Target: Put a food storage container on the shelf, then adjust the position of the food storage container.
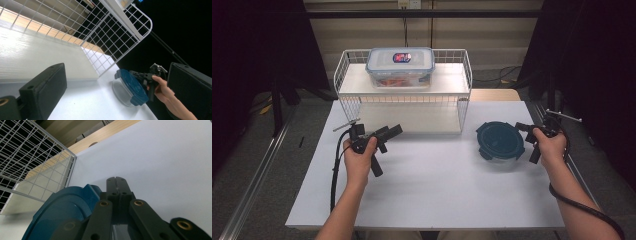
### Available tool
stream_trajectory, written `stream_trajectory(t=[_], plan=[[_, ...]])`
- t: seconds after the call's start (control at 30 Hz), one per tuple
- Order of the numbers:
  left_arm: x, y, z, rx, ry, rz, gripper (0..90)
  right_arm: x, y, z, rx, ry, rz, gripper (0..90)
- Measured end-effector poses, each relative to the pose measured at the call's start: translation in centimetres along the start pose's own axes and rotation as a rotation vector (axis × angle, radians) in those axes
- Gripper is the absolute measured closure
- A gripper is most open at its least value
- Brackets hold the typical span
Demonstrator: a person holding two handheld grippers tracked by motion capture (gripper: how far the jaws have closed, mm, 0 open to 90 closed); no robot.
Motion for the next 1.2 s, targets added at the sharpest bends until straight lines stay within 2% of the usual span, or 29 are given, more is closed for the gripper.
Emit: stream_trajectory(t=[0.03, 0.1, 0.27, 0.3, 0.33, 0.4, 0.47, 0.57, 0.6, 0.7, 0.73, 0.83, 0.93, 1.03, 1.07, 1.1, 1.2], plan=[[0.0, 0.0, 0.0, -0.002, 0.004, 0.002, 2.7, 0.1, 0.1, -0.1, -0.004, 0.004, 0.009, 90.0], [0.2, 0.1, 0.0, -0.01, 0.013, 0.017, 2.7, 0.0, 0.2, -0.2, 0.005, -0.006, -0.008, 90.0], [0.4, -0.2, 0.5, 0.0, 0.018, 0.008, 2.6, 0.3, 0.9, -0.7, -0.028, -0.026, -0.004, 90.0], [0.5, 0.0, 0.6, -0.006, 0.023, 0.01, 2.6, 0.2, 0.9, -0.7, -0.02, -0.029, -0.015, 90.0], [0.6, -0.1, 0.6, -0.008, 0.029, 0.003, 2.6, 0.3, 0.8, -0.8, 0.006, -0.023, -0.028, 90.0], [0.6, -0.1, 0.7, -0.01, 0.032, 0.002, 2.6, 0.3, 0.7, -0.8, 0.004, -0.025, -0.023, 90.0], [0.5, -0.2, 0.5, -0.008, 0.023, 0.003, 2.6, 0.4, 0.3, -0.8, 0.031, -0.019, -0.023, 90.0], [0.4, -0.2, 0.3, 0.001, 0.018, 0.008, 2.6, 0.7, -0.6, -0.6, 0.043, -0.008, -0.015, 90.0], [0.4, -0.2, 0.3, 0.0, 0.021, 0.008, 2.6, 0.8, -0.7, -0.4, 0.028, -0.016, 0.005, 90.0], [0.4, 0.1, 0.4, -0.009, 0.019, 0.011, 2.6, 0.8, -0.6, -0.4, 0.024, -0.016, -0.008, 90.0], [0.4, 0.0, 0.6, -0.002, 0.017, -0.007, 2.6, 0.8, -0.6, -0.4, 0.024, -0.016, -0.008, 90.0], [0.5, 0.0, 0.8, 0.0, 0.023, 0.004, 2.6, 0.8, -0.6, -0.4, 0.028, -0.009, -0.008, 90.0], [0.6, 0.0, 1.0, 0.002, 0.026, 0.0, 2.6, 1.0, -0.2, -0.4, 0.008, -0.005, -0.006, 90.0], [0.7, -0.1, 1.1, 0.007, 0.032, -0.002, 2.6, 1.4, -0.2, -0.5, 0.001, -0.007, -0.001, 90.0], [0.7, -0.1, 1.1, 0.006, 0.031, -0.002, 2.6, 1.7, 0.0, -0.5, -0.021, -0.004, 0.024, 90.0], [0.7, -0.1, 1.1, 0.003, 0.03, 0.004, 2.6, 1.8, 0.0, -0.6, -0.026, -0.002, 0.029, 90.0], [0.7, -0.3, 1.3, 0.016, 0.028, -0.002, 2.6, 2.3, 0.3, -0.7, -0.028, 0.003, 0.027, 90.0]])
Point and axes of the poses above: each handheld gripper's, and its own axes: z roughly forward along the jaws, x roughly out of its underside, y roughly to its left, the point moved 9 cm from there along z, roughly forward along the jaws, and after that the axes turned 14 degrees about y, right-handed, at the moved point
